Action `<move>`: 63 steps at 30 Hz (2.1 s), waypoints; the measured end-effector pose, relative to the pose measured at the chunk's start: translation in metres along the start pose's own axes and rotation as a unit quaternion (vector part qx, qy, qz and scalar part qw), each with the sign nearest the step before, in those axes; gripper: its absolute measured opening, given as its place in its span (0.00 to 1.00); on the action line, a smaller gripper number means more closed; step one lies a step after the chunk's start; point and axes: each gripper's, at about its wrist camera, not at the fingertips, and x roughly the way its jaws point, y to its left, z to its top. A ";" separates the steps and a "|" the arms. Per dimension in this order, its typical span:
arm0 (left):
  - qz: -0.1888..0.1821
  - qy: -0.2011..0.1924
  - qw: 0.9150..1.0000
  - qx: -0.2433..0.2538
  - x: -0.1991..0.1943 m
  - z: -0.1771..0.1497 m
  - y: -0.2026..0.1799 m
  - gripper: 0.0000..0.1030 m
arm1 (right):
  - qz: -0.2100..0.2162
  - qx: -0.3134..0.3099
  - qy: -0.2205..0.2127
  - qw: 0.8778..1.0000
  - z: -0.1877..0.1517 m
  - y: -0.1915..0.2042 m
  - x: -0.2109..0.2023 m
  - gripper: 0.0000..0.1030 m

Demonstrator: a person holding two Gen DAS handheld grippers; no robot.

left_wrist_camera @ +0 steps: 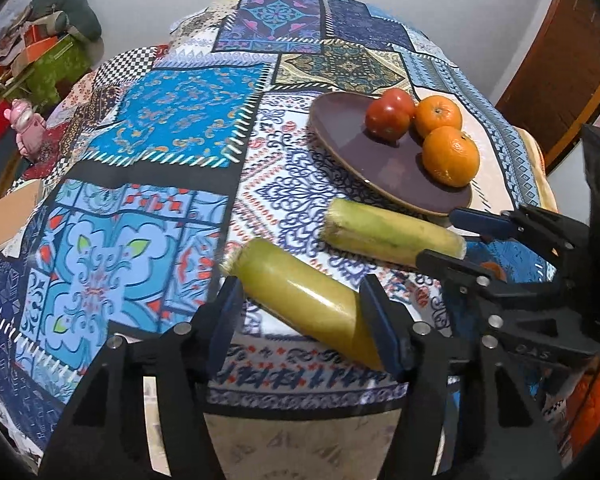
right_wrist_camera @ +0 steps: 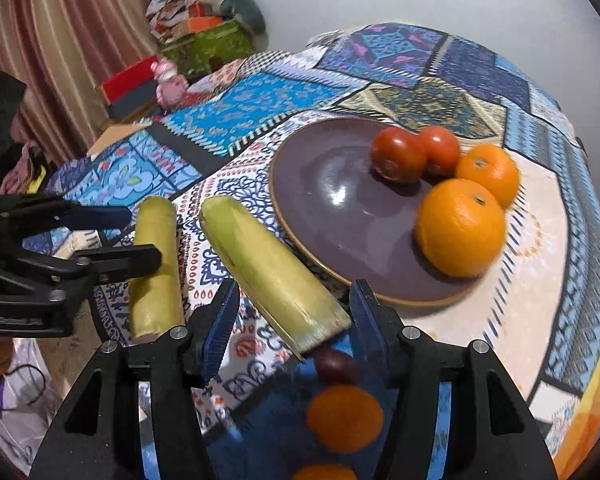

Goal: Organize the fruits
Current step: 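Grasp the other corn cob with the right gripper while the left gripper lifts its cob, then carry both held corn cobs over the purple plate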

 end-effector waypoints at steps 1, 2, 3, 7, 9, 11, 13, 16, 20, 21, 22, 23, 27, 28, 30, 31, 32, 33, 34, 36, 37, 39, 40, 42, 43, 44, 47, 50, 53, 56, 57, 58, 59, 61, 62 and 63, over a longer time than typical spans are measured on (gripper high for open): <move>-0.003 0.002 1.000 -0.006 0.000 0.000 0.003 0.60 | 0.008 -0.007 0.003 1.000 0.002 0.003 0.001 0.53; -0.010 0.006 1.000 -0.016 0.000 0.000 0.007 0.60 | 0.012 -0.013 0.005 1.000 0.003 0.005 0.002 0.53; -0.018 0.010 0.999 -0.026 0.002 0.001 0.010 0.60 | 0.012 -0.020 0.007 1.000 0.005 0.007 0.002 0.53; -0.026 0.014 0.999 -0.045 0.008 0.002 0.010 0.61 | 0.005 -0.039 0.020 0.999 0.008 0.014 0.005 0.52; -0.028 0.020 0.998 -0.059 0.013 0.002 0.006 0.63 | 0.006 -0.038 0.020 0.999 0.007 0.012 0.005 0.51; -0.043 0.026 0.996 -0.078 0.022 -0.001 0.004 0.64 | 0.007 -0.038 0.023 0.999 0.007 0.010 0.005 0.47; -0.045 0.030 0.995 -0.085 0.026 0.000 0.002 0.64 | 0.004 -0.044 0.023 0.999 0.006 0.010 0.005 0.47; -0.038 0.030 0.996 -0.077 0.030 0.001 -0.005 0.64 | 0.010 -0.048 0.024 0.999 0.005 0.009 0.006 0.48; -0.023 0.027 0.998 -0.048 0.034 0.002 -0.015 0.63 | 0.005 -0.073 0.032 0.997 0.004 0.013 0.009 0.49; -0.023 0.028 0.998 -0.042 0.034 0.002 -0.016 0.62 | 0.003 -0.077 0.033 0.996 0.003 0.014 0.010 0.49; -0.024 0.029 0.999 -0.034 0.034 0.002 -0.016 0.60 | 0.000 -0.081 0.033 0.996 0.003 0.015 0.010 0.48; -0.025 0.030 0.999 -0.028 0.033 0.002 -0.015 0.58 | -0.005 -0.087 0.034 0.996 0.003 0.016 0.010 0.48; -0.010 0.034 0.999 0.001 0.024 -0.002 -0.003 0.39 | -0.008 -0.087 0.036 0.996 0.007 0.014 0.011 0.39; -0.002 0.035 0.999 0.005 0.021 -0.005 0.002 0.37 | 0.000 -0.081 0.039 0.996 0.009 0.012 0.011 0.39; 0.005 0.036 0.999 0.007 0.015 -0.011 0.016 0.37 | 0.014 -0.065 0.044 0.997 0.013 0.009 0.012 0.38; 0.007 0.036 0.999 0.008 0.013 -0.014 0.021 0.37 | 0.016 -0.060 0.046 0.997 0.014 0.009 0.013 0.38; 0.009 0.035 0.999 0.011 0.010 -0.016 0.024 0.37 | 0.017 -0.058 0.047 0.997 0.014 0.010 0.013 0.38; 0.009 0.035 0.999 0.016 0.007 -0.019 0.027 0.37 | 0.016 -0.056 0.050 0.997 0.015 0.012 0.015 0.38; 0.007 0.033 0.999 0.018 0.004 -0.022 0.030 0.37 | 0.014 -0.054 0.053 0.997 0.016 0.013 0.015 0.38; 0.002 0.030 0.999 0.020 0.002 -0.026 0.032 0.37 | 0.012 -0.048 0.059 0.997 0.018 0.017 0.017 0.38; 0.001 0.029 0.999 0.022 0.001 -0.028 0.032 0.37 | 0.011 -0.046 0.063 0.997 0.019 0.018 0.018 0.39; 0.001 0.028 0.999 0.023 0.002 -0.028 0.031 0.37 | 0.011 -0.041 0.070 0.997 0.023 0.020 0.022 0.41; -0.001 0.028 0.999 0.024 0.003 -0.029 0.030 0.37 | 0.011 -0.039 0.073 0.997 0.024 0.020 0.024 0.42; -0.001 0.025 0.999 0.026 0.004 -0.030 0.028 0.37 | 0.004 -0.044 0.083 0.996 0.027 0.023 0.030 0.43; -0.001 0.023 0.999 0.028 0.005 -0.030 0.027 0.37 | 0.001 -0.046 0.085 0.995 0.027 0.025 0.031 0.43; -0.002 0.021 0.999 0.028 0.005 -0.030 0.027 0.37 | -0.003 -0.047 0.086 0.995 0.028 0.027 0.032 0.43; -0.010 0.019 1.000 0.021 0.006 -0.030 0.031 0.37 | -0.008 -0.041 0.088 0.995 0.031 0.031 0.034 0.41; -0.018 0.017 1.000 0.007 0.005 -0.028 0.036 0.37 | 0.005 -0.015 0.090 0.996 0.034 0.029 0.034 0.38; -0.014 0.012 1.000 0.007 0.003 -0.030 0.038 0.37 | 0.025 0.011 0.097 0.995 0.035 0.027 0.032 0.36; -0.009 0.009 1.000 0.013 0.003 -0.032 0.037 0.37 | 0.035 0.017 0.100 0.994 0.033 0.027 0.029 0.36; -0.008 0.008 1.000 0.016 0.003 -0.032 0.036 0.37 | 0.034 0.015 0.099 0.994 0.033 0.028 0.029 0.36; -0.006 0.008 1.000 0.018 0.004 -0.032 0.035 0.37 | 0.030 0.011 0.097 0.995 0.032 0.030 0.029 0.36; -0.006 0.007 1.000 0.019 0.005 -0.032 0.035 0.37 | 0.026 0.007 0.096 0.995 0.031 0.032 0.030 0.36; -0.009 0.009 1.000 0.017 0.008 -0.030 0.034 0.37 | 0.014 -0.006 0.097 0.995 0.030 0.037 0.035 0.37; -0.012 0.010 1.000 0.015 0.009 -0.029 0.034 0.37 | 0.009 -0.011 0.099 0.995 0.030 0.038 0.038 0.37; -0.017 0.012 1.000 0.012 0.010 -0.028 0.035 0.37 | 0.004 -0.014 0.100 0.995 0.029 0.039 0.042 0.37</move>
